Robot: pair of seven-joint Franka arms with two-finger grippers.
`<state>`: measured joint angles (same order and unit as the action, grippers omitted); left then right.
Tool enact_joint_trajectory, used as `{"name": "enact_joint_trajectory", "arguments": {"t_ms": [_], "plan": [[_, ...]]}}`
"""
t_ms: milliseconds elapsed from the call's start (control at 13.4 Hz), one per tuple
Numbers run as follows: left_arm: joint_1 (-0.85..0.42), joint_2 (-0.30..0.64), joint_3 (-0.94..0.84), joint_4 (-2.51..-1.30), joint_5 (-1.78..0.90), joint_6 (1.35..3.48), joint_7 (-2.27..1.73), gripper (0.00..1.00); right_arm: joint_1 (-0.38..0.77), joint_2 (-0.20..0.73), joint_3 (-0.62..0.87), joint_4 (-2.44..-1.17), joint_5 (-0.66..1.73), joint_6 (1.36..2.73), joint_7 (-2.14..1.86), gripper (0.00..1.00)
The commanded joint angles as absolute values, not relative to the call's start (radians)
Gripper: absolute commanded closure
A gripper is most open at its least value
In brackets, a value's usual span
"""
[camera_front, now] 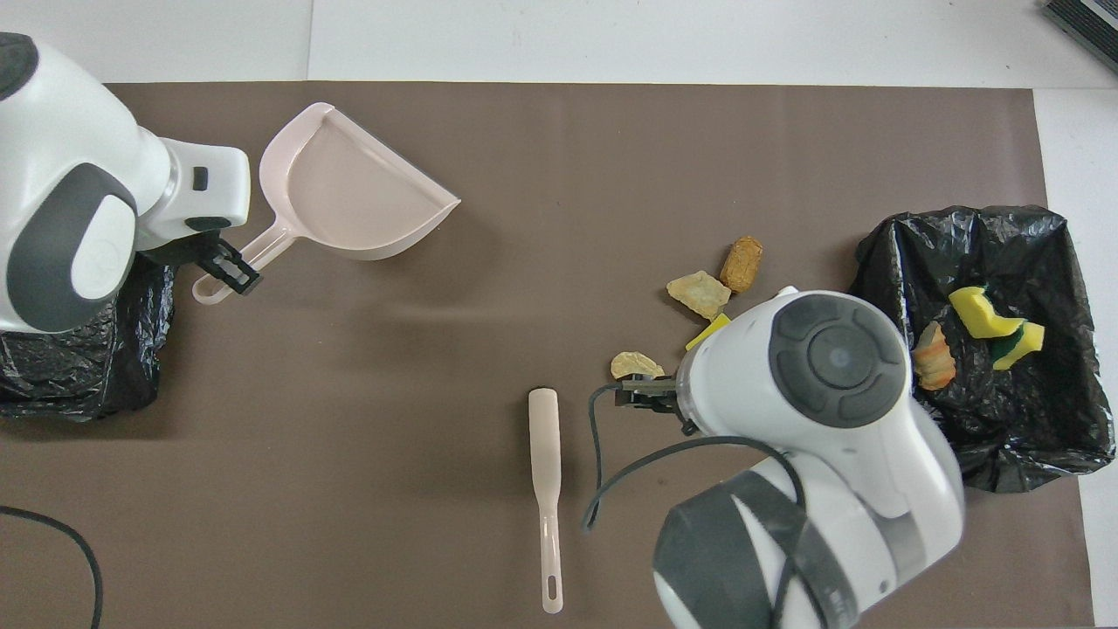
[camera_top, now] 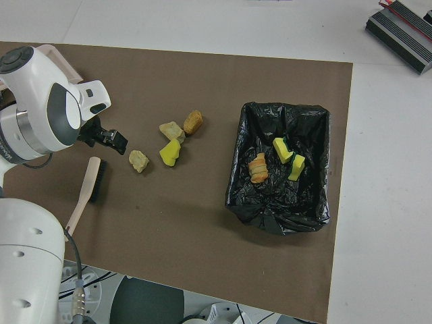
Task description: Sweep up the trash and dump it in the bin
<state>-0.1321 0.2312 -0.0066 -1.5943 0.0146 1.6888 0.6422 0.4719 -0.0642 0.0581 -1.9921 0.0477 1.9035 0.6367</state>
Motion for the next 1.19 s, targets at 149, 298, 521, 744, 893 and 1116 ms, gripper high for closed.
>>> {"name": "enact_joint_trajectory", "arguments": {"t_ms": [149,298,521,744,893,1116], "plan": [[-0.018,0.134,-0.018,-1.741,0.073,1.663,0.974,1.0,0.633,-0.124,0.052,-2.189,0.067,2.086,0.843,0.0],[-0.005,0.101,-0.018,-1.804,0.08,1.696,1.044,1.0,0.721,-0.121,0.052,-2.261,0.064,2.182,0.963,0.0],[-0.012,0.029,-0.02,-1.941,0.08,1.813,1.156,1.0,0.808,-0.092,0.052,-2.309,0.064,2.233,0.989,0.0],[-0.037,-0.04,-0.025,-2.064,0.08,1.887,1.181,1.0,0.882,-0.049,0.052,-2.338,0.061,2.273,0.992,0.0],[-0.066,-0.064,-0.025,-2.115,0.081,1.954,1.183,1.0,0.888,-0.045,0.052,-2.353,0.057,2.301,0.991,0.0],[-0.106,-0.064,-0.026,-2.125,0.081,2.014,1.184,1.0,0.891,-0.023,0.051,-2.358,0.048,2.327,0.989,0.13]]}}
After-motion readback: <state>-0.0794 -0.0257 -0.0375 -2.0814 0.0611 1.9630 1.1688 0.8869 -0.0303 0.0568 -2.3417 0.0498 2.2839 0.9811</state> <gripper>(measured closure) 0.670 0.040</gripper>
